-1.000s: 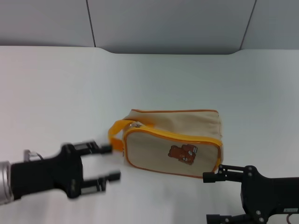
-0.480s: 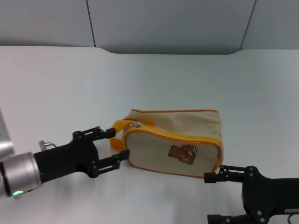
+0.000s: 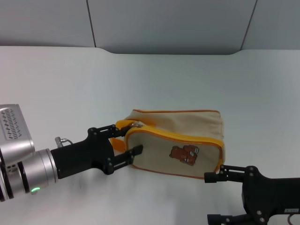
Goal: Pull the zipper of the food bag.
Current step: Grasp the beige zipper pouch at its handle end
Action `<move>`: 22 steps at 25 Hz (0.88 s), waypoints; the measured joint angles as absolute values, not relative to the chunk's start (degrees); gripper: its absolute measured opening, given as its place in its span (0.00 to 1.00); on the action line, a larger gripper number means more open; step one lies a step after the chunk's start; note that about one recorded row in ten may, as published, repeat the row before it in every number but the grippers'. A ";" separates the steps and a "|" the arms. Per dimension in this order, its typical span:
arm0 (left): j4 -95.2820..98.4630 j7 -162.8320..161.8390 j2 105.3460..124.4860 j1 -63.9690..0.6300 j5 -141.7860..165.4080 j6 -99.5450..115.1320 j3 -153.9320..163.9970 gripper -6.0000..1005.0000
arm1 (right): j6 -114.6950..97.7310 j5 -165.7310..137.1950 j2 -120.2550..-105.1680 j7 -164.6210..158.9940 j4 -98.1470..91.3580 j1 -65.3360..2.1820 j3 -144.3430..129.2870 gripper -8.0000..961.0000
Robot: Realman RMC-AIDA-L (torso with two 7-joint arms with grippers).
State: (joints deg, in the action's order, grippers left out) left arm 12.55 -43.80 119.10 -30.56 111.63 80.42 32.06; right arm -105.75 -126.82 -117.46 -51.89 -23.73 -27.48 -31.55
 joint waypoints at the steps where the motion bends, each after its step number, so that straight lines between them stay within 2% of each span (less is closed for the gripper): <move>1: 12.54 -43.80 119.10 -30.58 111.39 80.41 32.05 0.59 | -105.74 -126.83 -117.47 -51.88 -23.75 -27.48 -31.54 0.87; 6: 12.50 -43.40 119.09 -30.73 111.02 80.48 32.01 0.52 | -105.72 -126.82 -117.49 -51.84 -23.99 -27.57 -31.44 0.87; 11: 11.98 -41.69 119.09 -30.88 111.01 80.94 32.24 0.30 | -105.72 -126.76 -117.51 -51.81 -24.05 -27.60 -31.37 0.87; 22: 12.52 -39.88 118.79 -31.08 111.01 84.19 32.34 0.16 | -108.98 -118.45 -117.24 -48.44 -24.17 -27.07 -31.39 0.87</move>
